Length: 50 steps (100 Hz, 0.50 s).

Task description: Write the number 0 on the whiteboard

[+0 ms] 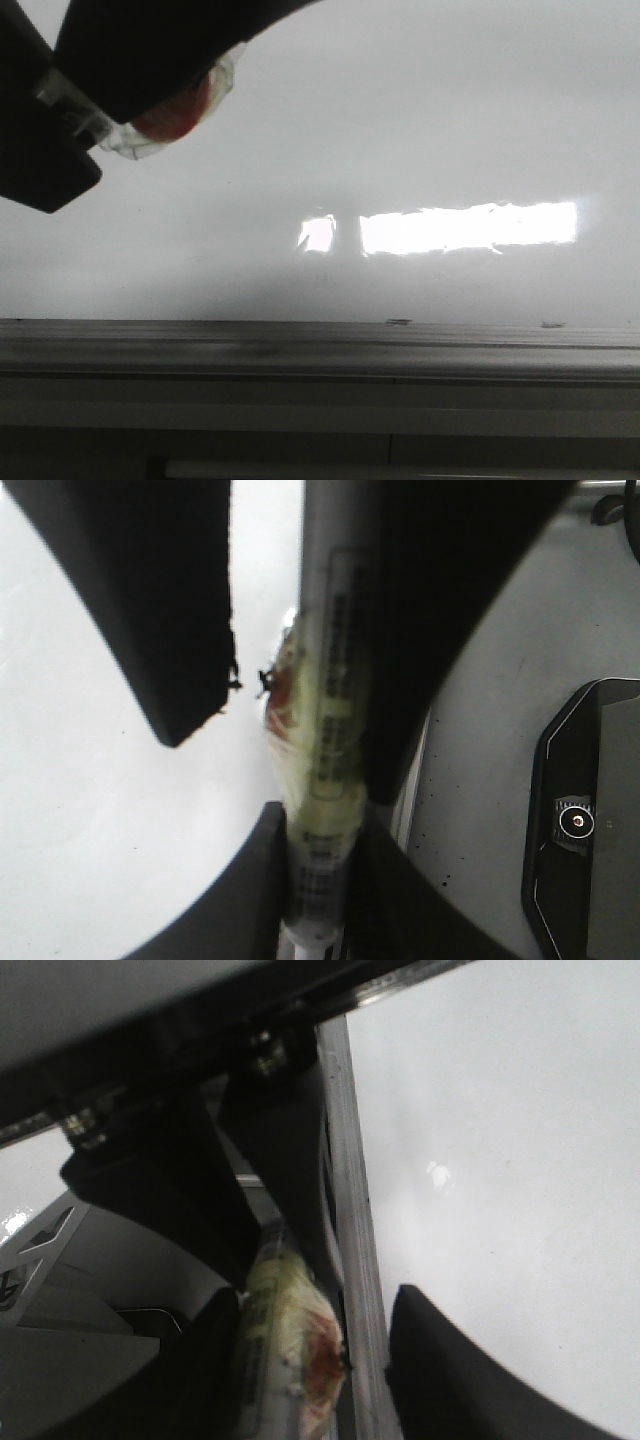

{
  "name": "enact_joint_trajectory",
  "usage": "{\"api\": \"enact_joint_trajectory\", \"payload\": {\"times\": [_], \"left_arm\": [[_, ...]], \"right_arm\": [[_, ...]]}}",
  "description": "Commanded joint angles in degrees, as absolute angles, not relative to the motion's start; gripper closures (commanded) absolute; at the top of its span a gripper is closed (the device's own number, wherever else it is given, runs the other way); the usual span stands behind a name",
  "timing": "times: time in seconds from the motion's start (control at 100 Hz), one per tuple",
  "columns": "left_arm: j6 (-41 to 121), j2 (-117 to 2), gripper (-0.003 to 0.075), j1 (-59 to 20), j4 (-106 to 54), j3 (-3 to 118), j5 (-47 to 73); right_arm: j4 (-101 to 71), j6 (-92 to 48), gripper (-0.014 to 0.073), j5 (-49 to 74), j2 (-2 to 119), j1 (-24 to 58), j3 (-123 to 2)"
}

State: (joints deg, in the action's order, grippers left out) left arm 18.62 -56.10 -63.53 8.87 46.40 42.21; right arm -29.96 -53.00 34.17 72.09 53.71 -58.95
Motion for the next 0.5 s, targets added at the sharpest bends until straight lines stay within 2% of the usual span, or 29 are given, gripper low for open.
{"api": "enact_joint_trajectory", "payload": {"times": [0.0, 0.3, 0.37, 0.42, 0.49], "left_arm": [[18.4, -55.2, 0.074, -63.9, 8.4, 48.5, 37.9], [18.1, -55.2, 0.0739, -63.9, 8.7, 48.5, 37.8], [17.2, -55.2, 0.0731, -63.9, 8.7, 48.5, 37.2], [16.5, -55.2, 0.0695, -63.9, 8.7, 48.5, 36.6], [15.0, -55.2, 0.0595, -63.9, 8.7, 48.5, 36.5]], "right_arm": [[-30.7, -53.6, 0.0412, 31.2, 71.2, 53.7, -60.8], [-30.7, -53.6, 0.0646, 31.2, 71.2, 53.7, -60.8], [-30.7, -53.6, 0.0662, 31.2, 71.2, 53.7, -60.8], [-30.7, -53.6, 0.0662, 31.2, 71.2, 53.7, -60.8], [-30.6, -53.6, 0.0662, 31.3, 71.2, 53.6, -60.8]]}}
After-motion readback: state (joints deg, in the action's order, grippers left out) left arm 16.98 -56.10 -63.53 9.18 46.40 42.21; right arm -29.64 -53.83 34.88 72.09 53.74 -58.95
